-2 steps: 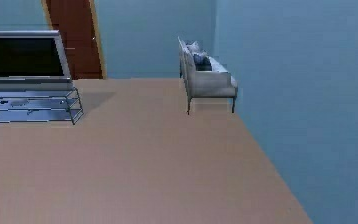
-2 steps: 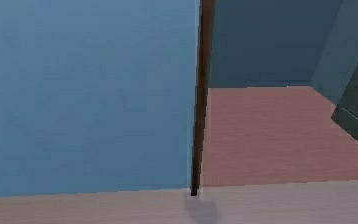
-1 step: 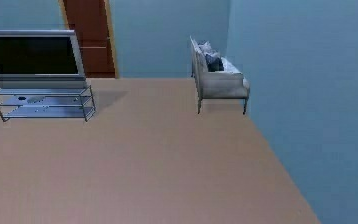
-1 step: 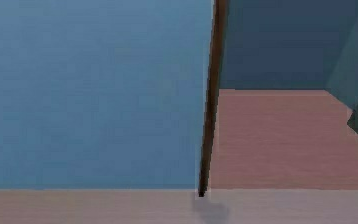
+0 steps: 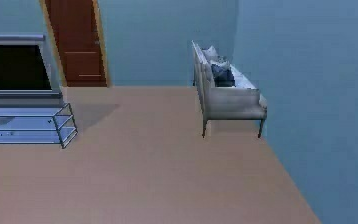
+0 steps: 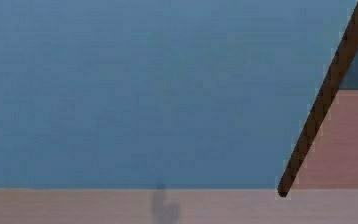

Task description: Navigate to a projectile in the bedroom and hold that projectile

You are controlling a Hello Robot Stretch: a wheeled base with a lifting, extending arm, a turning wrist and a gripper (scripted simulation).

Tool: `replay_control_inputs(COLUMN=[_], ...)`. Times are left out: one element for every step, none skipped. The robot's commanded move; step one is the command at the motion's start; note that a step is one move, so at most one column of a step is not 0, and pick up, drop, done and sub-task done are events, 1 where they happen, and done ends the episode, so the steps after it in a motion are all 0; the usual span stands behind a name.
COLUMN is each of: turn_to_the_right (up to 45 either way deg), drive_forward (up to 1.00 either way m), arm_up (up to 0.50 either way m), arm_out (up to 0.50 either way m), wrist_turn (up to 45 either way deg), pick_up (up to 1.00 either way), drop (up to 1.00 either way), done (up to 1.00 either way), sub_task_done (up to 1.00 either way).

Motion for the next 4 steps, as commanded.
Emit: replay_control_inputs(turn_to_the_right=[-45.0, -18.0, 0.0, -24.0], drive_forward=[0.00, 0.00, 0.85, 0.00], arm_up=[0.00, 0.00, 0.00, 0.00], arm_out=[0.00, 0.00, 0.00, 0.00], wrist_turn=[0.0, 0.0, 0.0, 0.0], pick_up=[0.00, 0.00, 0.00, 0.00], drop=[0.00, 0.00, 0.00, 0.00], done=[0.00, 0.00, 0.00, 0.00], sub_task_done=[0.00, 0.00, 0.00, 0.00])
